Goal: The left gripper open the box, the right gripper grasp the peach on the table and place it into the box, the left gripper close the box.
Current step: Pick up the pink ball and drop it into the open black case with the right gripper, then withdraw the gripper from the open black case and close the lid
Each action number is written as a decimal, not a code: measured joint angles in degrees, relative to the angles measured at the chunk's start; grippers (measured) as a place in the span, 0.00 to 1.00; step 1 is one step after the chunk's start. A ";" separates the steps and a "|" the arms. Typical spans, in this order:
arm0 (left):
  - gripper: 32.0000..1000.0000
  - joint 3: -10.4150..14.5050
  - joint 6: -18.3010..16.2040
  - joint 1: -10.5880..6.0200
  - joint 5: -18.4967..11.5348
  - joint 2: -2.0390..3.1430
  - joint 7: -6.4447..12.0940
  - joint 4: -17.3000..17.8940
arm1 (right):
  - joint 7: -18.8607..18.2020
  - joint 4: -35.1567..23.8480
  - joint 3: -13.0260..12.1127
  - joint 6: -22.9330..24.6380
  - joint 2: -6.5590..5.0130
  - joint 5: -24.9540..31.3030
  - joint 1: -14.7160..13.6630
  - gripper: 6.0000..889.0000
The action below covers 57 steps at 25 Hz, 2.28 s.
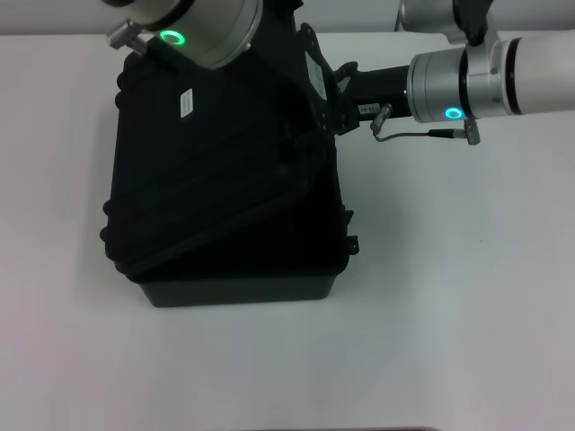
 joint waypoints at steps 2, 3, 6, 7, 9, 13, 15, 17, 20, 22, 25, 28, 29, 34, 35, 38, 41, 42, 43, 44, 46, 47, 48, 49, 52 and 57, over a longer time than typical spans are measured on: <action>0.07 0.00 0.00 0.04 0.00 0.00 0.00 0.00 | 0.00 -0.05 -0.01 -0.09 0.00 0.00 0.00 0.29; 0.07 0.00 0.00 0.08 0.00 0.00 0.00 0.00 | 0.00 -0.10 -0.02 -0.17 0.00 0.00 0.00 0.34; 0.07 0.00 0.00 0.21 0.00 0.00 0.02 -0.03 | -0.01 -0.17 -0.04 -0.40 0.00 -0.15 0.15 0.47; 0.07 0.00 0.00 0.23 -0.01 0.00 0.04 -0.12 | -0.01 -0.18 -0.05 -0.45 0.00 -0.16 0.18 0.52; 0.07 0.00 0.01 0.23 -0.02 0.00 0.10 -0.50 | -0.02 -0.22 -0.05 -0.50 0.00 -0.18 0.23 0.61; 0.07 0.00 0.01 0.05 -0.01 0.00 0.29 -1.35 | -0.03 -0.32 -0.05 -0.53 -0.01 -0.29 0.25 0.81; 0.07 -0.01 0.00 0.04 0.03 0.01 0.32 -1.41 | -0.04 -0.35 -0.05 -0.53 0.00 -0.31 0.24 0.91; 0.07 -0.01 -0.01 0.03 0.05 0.01 0.33 -1.42 | -0.04 -0.37 -0.06 -0.57 0.00 -0.32 0.23 0.96; 0.07 -0.01 -0.02 0.02 0.07 0.01 0.34 -1.42 | -0.04 -0.42 -0.12 -0.61 0.00 -0.35 0.20 0.96; 0.07 0.00 -0.02 0.03 0.07 0.00 0.35 -1.42 | -0.04 -0.47 -0.13 -0.82 0.00 -0.35 0.16 0.96; 0.07 0.00 -0.02 0.11 0.07 0.00 0.36 -1.35 | -0.04 -0.47 -0.14 -1.40 0.00 -0.40 0.11 0.97; 0.07 0.00 -0.02 0.24 0.07 0.00 0.36 -1.33 | -0.02 -0.51 -0.05 -1.28 0.00 -0.25 -0.16 0.97; 0.07 0.00 -0.02 0.27 0.07 0.00 0.36 -1.37 | -0.02 -0.59 0.04 -1.04 -0.01 -0.17 -0.32 0.97; 0.07 0.00 -0.01 0.41 0.10 0.00 0.36 -1.40 | 0.86 -2.84 0.01 2.94 -0.06 -0.11 -2.29 0.96; 0.07 0.00 -0.02 0.49 0.13 0.00 0.36 -1.40 | 1.34 -3.84 -0.02 3.85 -0.10 -0.17 -3.03 0.96; 0.08 0.01 -0.01 0.92 0.14 0.00 0.36 -1.40 | 3.67 -7.76 -0.17 6.59 -0.11 -0.51 -5.77 0.96; 0.08 0.00 -0.01 1.20 0.19 0.00 0.40 -1.40 | 7.26 -13.19 -0.89 10.17 -0.21 -0.72 -8.84 0.96; 0.08 0.00 -0.02 1.27 0.21 -0.01 0.41 -1.40 | 8.66 -15.39 -1.16 11.64 -0.25 -0.76 -9.95 0.96; 0.08 0.00 -0.02 1.34 0.22 0.00 0.41 -1.40 | 10.16 -17.80 -1.41 13.31 -0.31 -0.81 -11.21 0.96; 0.08 0.00 -0.03 1.39 0.23 0.00 0.41 -1.40 | 11.68 -20.44 -1.61 15.15 -0.32 -0.82 -12.61 0.96; 0.08 0.00 -0.03 1.57 0.26 0.00 0.42 -1.40 | 14.26 -25.12 -1.71 18.21 -0.37 -0.86 -15.13 0.96; 0.08 0.00 -0.03 1.66 0.27 0.00 0.43 -1.40 | 15.84 -28.13 -1.71 20.23 -0.37 -0.88 -16.70 0.96; 0.08 0.00 -0.02 1.74 0.27 0.00 0.43 -1.40 | 17.13 -30.71 -1.71 21.72 -0.36 -0.89 -18.03 0.96; 0.08 0.00 -0.03 1.82 0.27 0.00 0.44 -1.40 | 18.35 -32.80 -1.72 23.11 -0.38 -0.88 -19.01 0.96; 0.08 -0.01 -0.01 1.92 0.27 0.00 0.44 -1.40 | 22.00 -39.17 -1.27 27.51 -0.47 -1.48 -21.82 0.96; 0.08 -0.34 -0.02 2.03 0.28 0.00 0.44 -1.40 | 26.63 -48.01 1.09 33.99 -0.54 -2.16 -24.78 0.96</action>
